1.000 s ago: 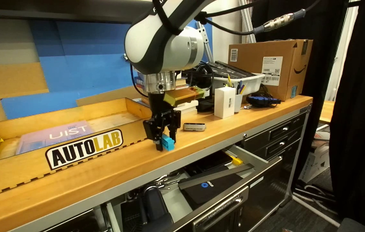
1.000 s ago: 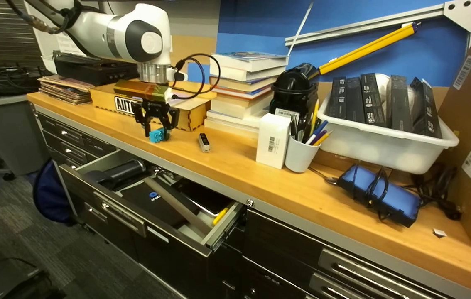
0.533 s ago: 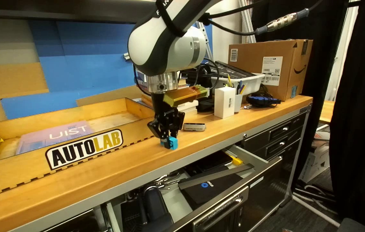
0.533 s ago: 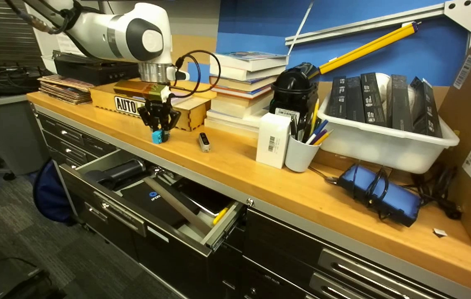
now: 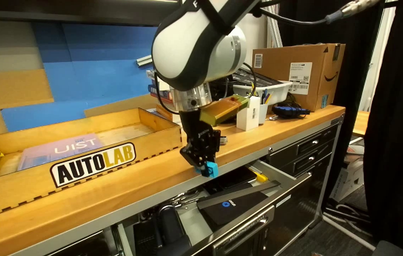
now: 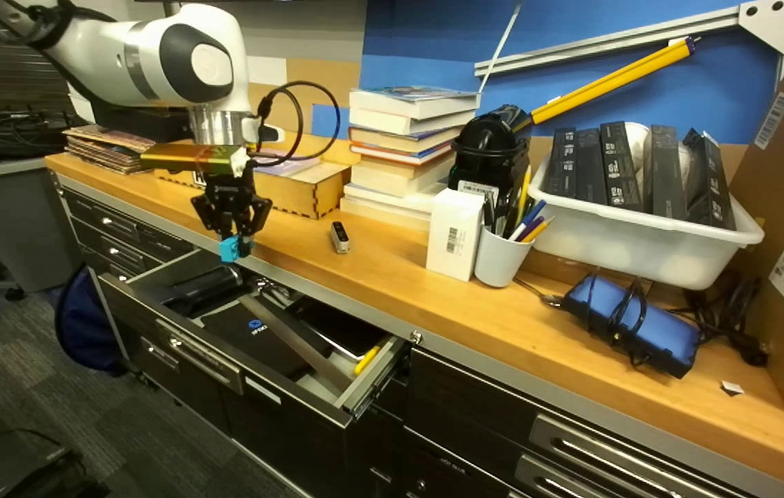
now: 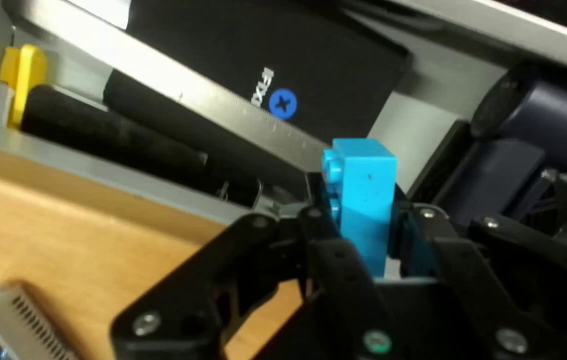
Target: Put the blue object in the drawer, then close it
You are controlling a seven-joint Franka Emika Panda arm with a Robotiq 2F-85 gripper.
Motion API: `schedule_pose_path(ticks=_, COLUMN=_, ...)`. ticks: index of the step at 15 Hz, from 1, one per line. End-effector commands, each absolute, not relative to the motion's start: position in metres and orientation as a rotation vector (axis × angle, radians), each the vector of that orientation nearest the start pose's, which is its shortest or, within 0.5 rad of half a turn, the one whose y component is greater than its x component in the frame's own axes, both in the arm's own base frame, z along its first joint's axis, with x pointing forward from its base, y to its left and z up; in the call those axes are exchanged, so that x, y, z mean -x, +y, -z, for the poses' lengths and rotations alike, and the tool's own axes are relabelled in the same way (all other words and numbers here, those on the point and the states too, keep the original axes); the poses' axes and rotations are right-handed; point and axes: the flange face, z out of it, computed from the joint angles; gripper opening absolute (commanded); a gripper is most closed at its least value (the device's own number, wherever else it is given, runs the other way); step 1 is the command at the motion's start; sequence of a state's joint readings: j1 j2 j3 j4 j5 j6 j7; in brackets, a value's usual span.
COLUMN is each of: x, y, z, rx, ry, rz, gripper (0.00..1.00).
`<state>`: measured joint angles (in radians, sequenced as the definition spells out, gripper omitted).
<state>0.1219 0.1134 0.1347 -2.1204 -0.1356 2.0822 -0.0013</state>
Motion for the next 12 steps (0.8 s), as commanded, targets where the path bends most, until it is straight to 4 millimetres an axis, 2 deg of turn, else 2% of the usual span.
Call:
schedule_pose_path(ticks=1, x=-0.476, y=0.122, z=-0.318, rx=3.227, ry=-0.568, rz=-0.302, gripper=0.16)
schedule_pose_path(ticks=4, x=-0.47, y=0.112, z=-0.288, rx=3.207, ry=-0.513, rz=-0.332, gripper=0.16)
schedule_pose_path(ticks=6, x=-0.469, y=0.107, z=-0.276, rx=3.191, ry=-0.496, rz=-0.315, gripper=0.54)
schedule_pose_path(ticks=8, x=-0.466, y=0.105, z=-0.269, rx=3.177, ry=-0.48, rz=-0.294, gripper=0.66)
schedule_pose_path(ticks=12, x=-0.456, y=0.106, z=-0.265, rx=3.165, ry=-0.44, rz=-0.246, gripper=0.98)
